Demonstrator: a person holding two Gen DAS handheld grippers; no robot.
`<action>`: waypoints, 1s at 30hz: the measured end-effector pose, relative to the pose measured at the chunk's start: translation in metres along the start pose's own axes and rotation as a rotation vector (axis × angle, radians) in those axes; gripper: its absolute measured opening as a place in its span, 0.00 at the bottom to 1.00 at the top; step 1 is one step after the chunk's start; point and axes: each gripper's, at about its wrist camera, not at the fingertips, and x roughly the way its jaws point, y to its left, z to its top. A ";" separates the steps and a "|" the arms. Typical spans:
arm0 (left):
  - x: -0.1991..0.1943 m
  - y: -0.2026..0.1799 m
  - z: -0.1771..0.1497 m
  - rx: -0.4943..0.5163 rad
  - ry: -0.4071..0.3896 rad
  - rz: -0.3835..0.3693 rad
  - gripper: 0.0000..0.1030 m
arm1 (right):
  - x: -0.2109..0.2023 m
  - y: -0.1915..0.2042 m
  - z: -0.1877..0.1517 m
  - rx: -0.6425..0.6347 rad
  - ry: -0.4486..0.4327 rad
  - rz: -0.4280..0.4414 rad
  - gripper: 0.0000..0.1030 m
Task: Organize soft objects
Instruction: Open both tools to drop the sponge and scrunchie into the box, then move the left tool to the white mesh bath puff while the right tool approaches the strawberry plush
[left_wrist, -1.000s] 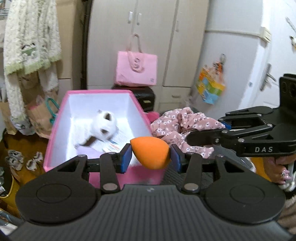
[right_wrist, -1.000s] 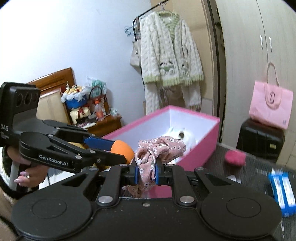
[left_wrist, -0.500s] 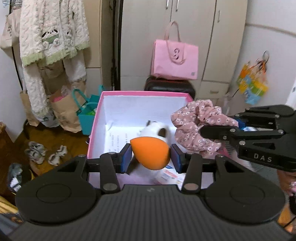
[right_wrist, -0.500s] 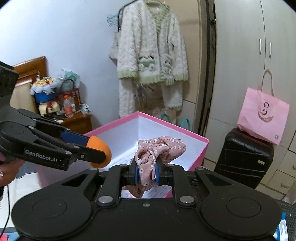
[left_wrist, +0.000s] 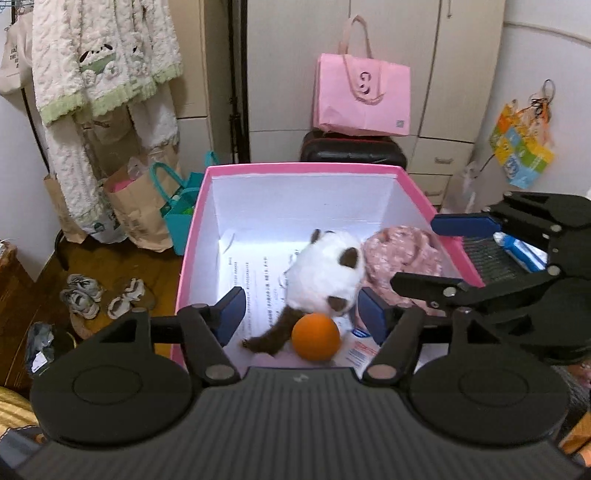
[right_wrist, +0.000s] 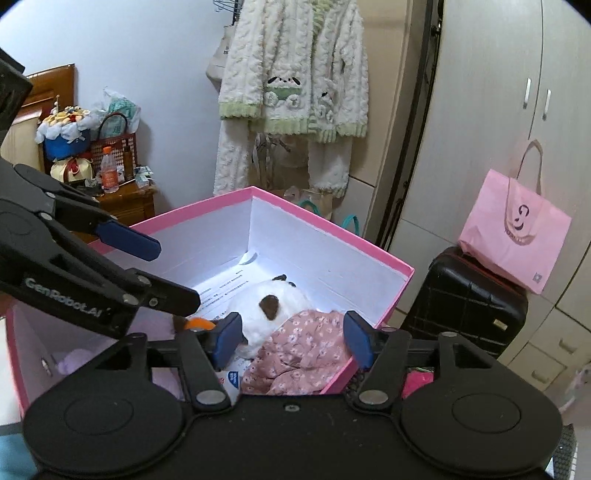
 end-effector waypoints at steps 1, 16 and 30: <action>-0.003 -0.001 -0.001 0.006 -0.007 -0.003 0.66 | -0.003 0.002 0.000 -0.002 0.000 -0.008 0.67; -0.077 -0.024 -0.019 0.128 -0.084 -0.041 0.74 | -0.066 0.020 -0.002 0.027 0.013 0.022 0.69; -0.129 -0.057 -0.044 0.221 -0.101 -0.129 0.83 | -0.140 0.037 -0.027 0.013 0.015 0.094 0.71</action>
